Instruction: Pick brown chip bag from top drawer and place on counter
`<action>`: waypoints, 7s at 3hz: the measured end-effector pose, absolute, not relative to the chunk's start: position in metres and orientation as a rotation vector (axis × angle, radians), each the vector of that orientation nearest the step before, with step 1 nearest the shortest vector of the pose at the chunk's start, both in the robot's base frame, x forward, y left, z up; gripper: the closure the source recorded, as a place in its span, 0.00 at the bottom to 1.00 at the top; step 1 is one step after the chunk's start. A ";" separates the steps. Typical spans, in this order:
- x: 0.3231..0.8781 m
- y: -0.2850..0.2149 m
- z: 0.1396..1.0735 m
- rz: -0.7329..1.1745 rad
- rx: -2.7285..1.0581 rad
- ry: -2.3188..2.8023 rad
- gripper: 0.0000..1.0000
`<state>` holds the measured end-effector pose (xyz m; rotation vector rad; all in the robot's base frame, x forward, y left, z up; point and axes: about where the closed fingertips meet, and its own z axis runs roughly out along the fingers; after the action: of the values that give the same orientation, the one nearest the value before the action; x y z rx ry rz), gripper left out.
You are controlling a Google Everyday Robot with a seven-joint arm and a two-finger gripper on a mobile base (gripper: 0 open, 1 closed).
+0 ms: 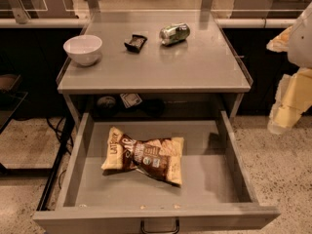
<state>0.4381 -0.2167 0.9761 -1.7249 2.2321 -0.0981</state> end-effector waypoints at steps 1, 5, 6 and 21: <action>0.438 -0.217 0.976 -0.098 -1.725 2.232 0.00; 0.426 -0.149 0.915 0.140 -1.683 2.116 0.00; 0.426 -0.149 0.915 0.140 -1.683 2.115 0.00; 0.494 0.044 0.653 0.569 -1.484 1.944 0.00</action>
Offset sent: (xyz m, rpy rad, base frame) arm -0.0010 0.0065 -0.0098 0.0179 0.0174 0.0383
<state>0.4938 0.0440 0.6525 -1.4840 1.9442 0.5687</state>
